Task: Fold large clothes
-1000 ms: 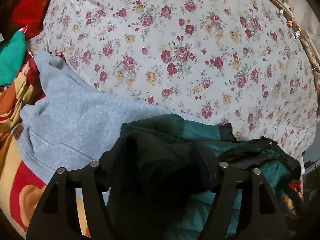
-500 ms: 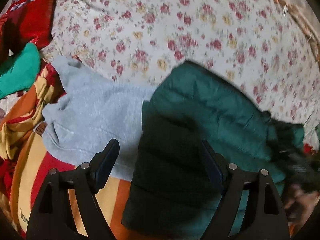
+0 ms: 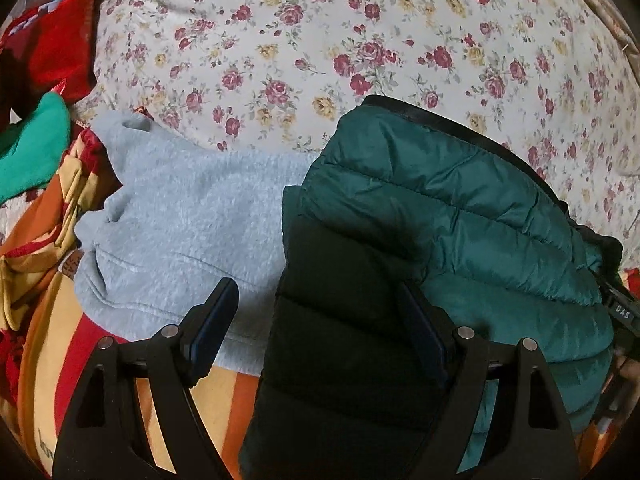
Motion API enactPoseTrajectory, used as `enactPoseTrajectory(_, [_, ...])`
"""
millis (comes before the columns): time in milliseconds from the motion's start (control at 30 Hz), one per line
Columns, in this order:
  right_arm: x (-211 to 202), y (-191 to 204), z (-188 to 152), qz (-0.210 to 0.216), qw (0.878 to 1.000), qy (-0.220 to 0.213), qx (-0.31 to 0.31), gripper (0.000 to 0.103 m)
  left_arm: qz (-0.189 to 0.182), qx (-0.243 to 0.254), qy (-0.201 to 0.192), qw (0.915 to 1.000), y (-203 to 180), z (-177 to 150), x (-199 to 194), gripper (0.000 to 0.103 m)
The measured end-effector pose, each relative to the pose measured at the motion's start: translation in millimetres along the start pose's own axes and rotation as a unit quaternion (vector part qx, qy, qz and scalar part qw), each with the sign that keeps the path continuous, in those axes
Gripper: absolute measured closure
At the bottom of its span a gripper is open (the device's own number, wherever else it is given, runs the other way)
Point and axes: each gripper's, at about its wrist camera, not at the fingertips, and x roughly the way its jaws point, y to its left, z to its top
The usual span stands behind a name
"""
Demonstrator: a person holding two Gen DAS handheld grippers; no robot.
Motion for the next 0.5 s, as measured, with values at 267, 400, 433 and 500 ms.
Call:
enactPoseTrajectory(267, [-30, 5, 3, -0.001, 1.0, 0.007, 0.003, 0.001, 0.009, 0.008, -0.001, 0.9999, -2, -2, 0, 0.021])
enactPoseTrajectory(400, [-55, 50, 3, 0.064, 0.997, -0.026, -0.034, 0.001, 0.014, 0.008, 0.001, 0.9999, -3, -3, -5, 0.021])
enactPoseTrajectory(433, [-56, 64, 6, 0.078, 0.996, -0.026, -0.043, 0.002, 0.016, 0.011, -0.001, 0.9998, -3, -4, -8, 0.021])
enactPoseTrajectory(500, [-54, 92, 10, 0.109, 0.992, -0.019, -0.061, 0.005, 0.019, 0.016, -0.008, 0.9997, -4, -5, -13, 0.021])
